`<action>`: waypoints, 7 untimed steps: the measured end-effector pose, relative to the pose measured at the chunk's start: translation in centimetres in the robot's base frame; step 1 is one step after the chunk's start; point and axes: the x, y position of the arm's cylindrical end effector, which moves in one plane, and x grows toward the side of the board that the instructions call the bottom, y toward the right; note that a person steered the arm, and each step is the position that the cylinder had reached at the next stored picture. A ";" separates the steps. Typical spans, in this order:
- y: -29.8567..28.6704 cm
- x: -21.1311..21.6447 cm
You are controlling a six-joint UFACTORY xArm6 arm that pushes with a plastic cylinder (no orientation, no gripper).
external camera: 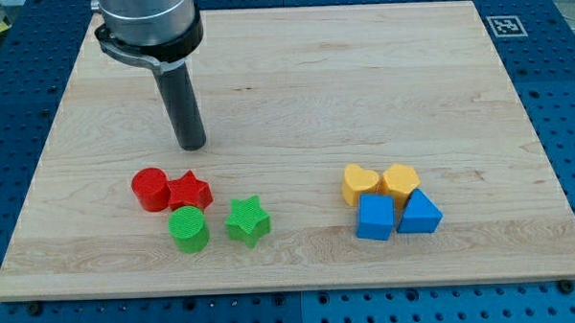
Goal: Move your arm above the red circle
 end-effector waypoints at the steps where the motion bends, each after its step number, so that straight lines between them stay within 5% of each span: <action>1: 0.0 -0.3; 7: 0.0 -1.0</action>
